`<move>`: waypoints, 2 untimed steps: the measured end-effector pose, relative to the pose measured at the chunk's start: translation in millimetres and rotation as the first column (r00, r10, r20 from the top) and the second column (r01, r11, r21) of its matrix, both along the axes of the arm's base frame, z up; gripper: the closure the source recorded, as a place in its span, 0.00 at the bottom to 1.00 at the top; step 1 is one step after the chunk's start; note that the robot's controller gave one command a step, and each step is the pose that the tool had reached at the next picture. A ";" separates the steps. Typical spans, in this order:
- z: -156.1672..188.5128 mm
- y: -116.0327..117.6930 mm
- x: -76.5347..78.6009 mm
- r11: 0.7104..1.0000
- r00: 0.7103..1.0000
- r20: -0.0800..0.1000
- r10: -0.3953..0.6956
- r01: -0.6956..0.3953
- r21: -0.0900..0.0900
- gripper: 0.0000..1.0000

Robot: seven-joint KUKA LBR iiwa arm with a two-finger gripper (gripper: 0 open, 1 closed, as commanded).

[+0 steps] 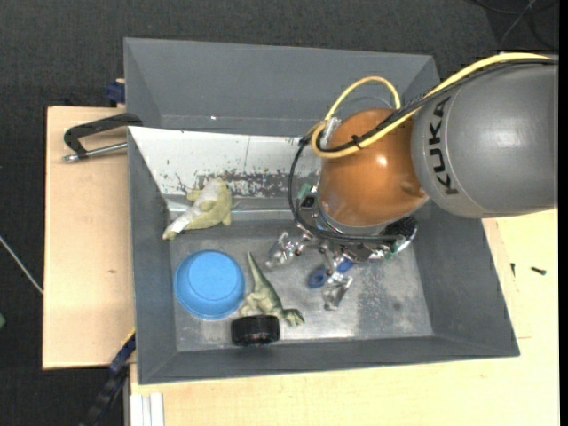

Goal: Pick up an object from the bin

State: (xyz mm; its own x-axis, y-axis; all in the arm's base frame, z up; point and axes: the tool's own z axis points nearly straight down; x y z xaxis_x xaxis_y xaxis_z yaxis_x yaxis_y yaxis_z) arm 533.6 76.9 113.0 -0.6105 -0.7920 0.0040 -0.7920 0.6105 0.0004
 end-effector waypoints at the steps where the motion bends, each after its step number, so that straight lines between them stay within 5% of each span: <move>1: -38.3 -68.5 29.0 1.000 1.000 0.008 -0.007 0.007 0.005 0.00; 2: -35.4 -63.8 29.6 1.000 1.000 0.012 -0.002 0.001 0.007 1.00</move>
Offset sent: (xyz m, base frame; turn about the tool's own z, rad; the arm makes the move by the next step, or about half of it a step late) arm 0.0270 -0.0655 -0.0379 -0.0015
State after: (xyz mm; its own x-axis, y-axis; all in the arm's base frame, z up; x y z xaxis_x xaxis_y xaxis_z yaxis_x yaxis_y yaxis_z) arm 563.2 13.0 77.6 -0.6116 -0.7911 -0.0084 -0.7911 0.6117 -0.0049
